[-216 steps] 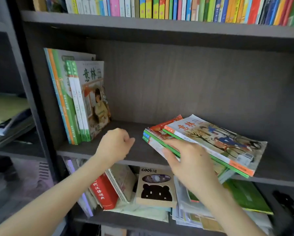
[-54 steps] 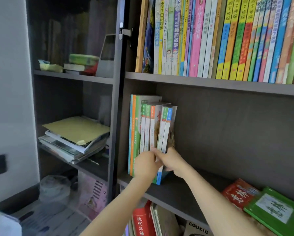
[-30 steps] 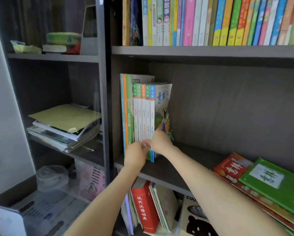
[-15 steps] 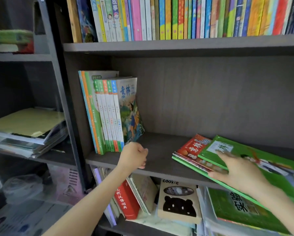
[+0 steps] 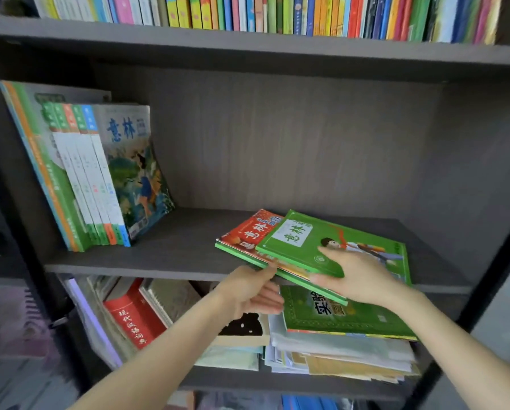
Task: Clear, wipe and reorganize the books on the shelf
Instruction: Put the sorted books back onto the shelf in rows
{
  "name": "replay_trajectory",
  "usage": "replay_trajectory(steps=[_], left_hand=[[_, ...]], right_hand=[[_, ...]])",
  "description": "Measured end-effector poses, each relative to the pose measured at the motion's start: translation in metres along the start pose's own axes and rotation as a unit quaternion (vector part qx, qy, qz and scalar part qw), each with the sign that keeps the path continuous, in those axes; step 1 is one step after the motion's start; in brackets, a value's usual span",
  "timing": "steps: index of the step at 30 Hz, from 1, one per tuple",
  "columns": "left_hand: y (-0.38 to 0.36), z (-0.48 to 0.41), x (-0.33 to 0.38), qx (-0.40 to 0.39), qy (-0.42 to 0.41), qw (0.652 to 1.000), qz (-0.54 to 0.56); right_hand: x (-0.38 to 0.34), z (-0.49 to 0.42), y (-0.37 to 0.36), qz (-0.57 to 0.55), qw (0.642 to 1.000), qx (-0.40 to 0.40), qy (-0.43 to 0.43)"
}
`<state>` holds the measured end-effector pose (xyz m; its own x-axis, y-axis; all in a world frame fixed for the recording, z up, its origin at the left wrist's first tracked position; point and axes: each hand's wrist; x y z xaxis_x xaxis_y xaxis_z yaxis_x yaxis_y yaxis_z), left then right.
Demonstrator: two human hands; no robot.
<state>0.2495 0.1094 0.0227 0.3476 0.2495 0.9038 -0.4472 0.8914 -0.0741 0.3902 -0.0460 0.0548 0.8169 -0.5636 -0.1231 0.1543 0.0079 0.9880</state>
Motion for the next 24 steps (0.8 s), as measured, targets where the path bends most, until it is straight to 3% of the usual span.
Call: replay_trajectory(steps=[2,5,9,15,20,24], left_hand=[[-0.015,-0.008,-0.007,-0.015,-0.010,0.993,0.115],[-0.036,-0.016,-0.009,-0.029,0.001,0.955,0.296],[-0.058,-0.016,-0.012,-0.011,-0.006,0.925,0.381],[-0.069,-0.013,0.008,0.073,-0.076,0.951,0.291],[-0.066,-0.006,0.030,0.092,-0.108,0.969,0.204],[-0.059,0.007,0.069,0.113,-0.151,0.971,0.144]], right_hand=[[0.008,0.007,0.004,0.032,0.999,0.014,-0.023],[0.007,0.013,0.001,0.123,0.991,0.044,-0.014],[0.001,0.003,-0.001,0.210,0.975,0.059,0.030],[0.001,-0.007,0.019,0.151,0.986,0.074,-0.017],[0.017,-0.020,0.030,0.126,0.985,0.106,-0.043],[0.033,-0.025,0.033,0.046,0.990,0.125,-0.045]])
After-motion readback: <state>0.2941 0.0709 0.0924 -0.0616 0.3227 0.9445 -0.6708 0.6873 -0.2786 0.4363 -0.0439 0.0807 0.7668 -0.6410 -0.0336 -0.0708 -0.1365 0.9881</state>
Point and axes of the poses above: each hand's wrist, its own z-axis away from the middle knuckle, its own y-axis out of the back of the hand, x = y × z, and after that the axes turned 7 degrees about -x, right-handed
